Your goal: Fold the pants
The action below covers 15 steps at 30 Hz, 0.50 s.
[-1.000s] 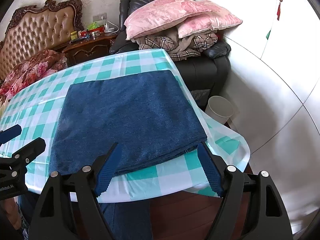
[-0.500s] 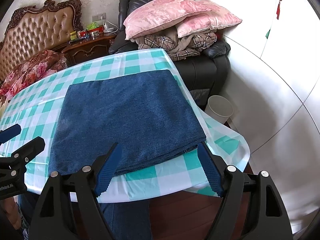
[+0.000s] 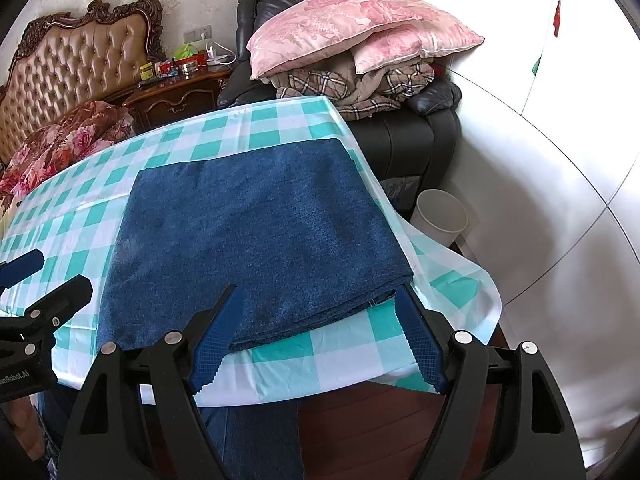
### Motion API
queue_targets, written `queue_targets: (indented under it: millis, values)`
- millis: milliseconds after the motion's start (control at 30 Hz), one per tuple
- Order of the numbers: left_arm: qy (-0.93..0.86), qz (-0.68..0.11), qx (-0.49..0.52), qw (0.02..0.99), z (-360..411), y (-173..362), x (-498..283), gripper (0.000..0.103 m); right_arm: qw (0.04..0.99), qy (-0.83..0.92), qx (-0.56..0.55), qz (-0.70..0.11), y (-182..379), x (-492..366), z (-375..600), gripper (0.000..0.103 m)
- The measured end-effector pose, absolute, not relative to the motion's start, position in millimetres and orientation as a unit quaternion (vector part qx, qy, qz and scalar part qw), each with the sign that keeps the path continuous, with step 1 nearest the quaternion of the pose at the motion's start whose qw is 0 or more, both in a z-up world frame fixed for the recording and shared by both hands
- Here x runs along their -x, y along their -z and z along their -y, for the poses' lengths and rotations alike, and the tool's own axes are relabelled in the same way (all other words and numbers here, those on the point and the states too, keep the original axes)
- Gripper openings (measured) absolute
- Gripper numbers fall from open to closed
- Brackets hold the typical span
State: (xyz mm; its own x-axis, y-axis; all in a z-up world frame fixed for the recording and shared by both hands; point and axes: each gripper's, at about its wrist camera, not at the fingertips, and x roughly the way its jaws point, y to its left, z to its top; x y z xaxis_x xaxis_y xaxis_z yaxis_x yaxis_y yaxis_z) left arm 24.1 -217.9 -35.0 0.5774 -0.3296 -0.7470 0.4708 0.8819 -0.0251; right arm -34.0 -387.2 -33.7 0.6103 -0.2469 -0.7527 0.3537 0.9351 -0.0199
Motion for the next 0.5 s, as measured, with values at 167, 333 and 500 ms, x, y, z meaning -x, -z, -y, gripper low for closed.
queue_targets:
  millis: [167,333,500]
  values:
    - [0.227,-0.401,-0.088,0.883,218.0,34.2,-25.1,0.101,0.895,0.168,-0.068,-0.409,34.5,33.8,386.8,0.074]
    - [0.227,-0.401,-0.088,0.883,218.3,34.1,-25.6,0.101,0.894,0.168,-0.066,-0.409,34.8,33.7,386.7,0.074]
    - [0.23,-0.402,-0.088,0.882,219.1,34.9,-25.6,0.101,0.894,0.168,-0.066,-0.409,35.3,33.6,386.3,0.074]
